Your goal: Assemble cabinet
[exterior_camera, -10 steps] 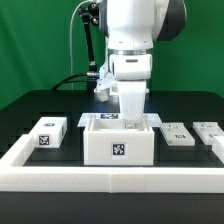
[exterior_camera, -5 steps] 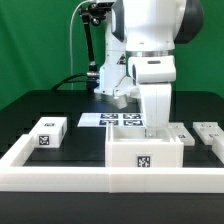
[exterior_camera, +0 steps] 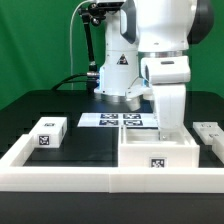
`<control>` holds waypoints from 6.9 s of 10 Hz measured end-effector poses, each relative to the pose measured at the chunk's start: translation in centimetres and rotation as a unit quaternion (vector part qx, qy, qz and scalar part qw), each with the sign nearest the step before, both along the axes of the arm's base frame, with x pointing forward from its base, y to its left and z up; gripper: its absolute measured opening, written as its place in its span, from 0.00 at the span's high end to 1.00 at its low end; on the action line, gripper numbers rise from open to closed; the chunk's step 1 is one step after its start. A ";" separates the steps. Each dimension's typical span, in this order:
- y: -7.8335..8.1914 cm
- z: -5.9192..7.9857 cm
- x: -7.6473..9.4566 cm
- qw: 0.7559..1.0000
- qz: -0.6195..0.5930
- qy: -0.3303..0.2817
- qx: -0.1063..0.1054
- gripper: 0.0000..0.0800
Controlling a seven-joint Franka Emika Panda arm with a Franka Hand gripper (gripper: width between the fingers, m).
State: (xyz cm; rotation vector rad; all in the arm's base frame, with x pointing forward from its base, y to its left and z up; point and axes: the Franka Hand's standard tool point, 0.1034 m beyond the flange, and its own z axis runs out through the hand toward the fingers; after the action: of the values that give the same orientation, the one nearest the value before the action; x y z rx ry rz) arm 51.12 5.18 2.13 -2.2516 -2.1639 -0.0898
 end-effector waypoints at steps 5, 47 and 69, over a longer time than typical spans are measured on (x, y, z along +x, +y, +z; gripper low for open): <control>4.4 0.0 0.5 1.000 0.010 0.013 0.002 0.95; 11.8 -0.6 -8.7 0.998 -0.039 0.033 0.022 0.33; 7.2 4.4 -8.0 0.999 -0.048 0.015 -0.008 0.91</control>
Offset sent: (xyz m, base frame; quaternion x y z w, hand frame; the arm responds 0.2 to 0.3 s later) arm 0.0143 0.0267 -0.0010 0.0079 -0.0086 -0.0030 0.9999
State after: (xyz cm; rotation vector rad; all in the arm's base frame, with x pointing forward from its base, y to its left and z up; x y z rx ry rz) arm 43.12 12.34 6.56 -2.3498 -2.0475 -0.0408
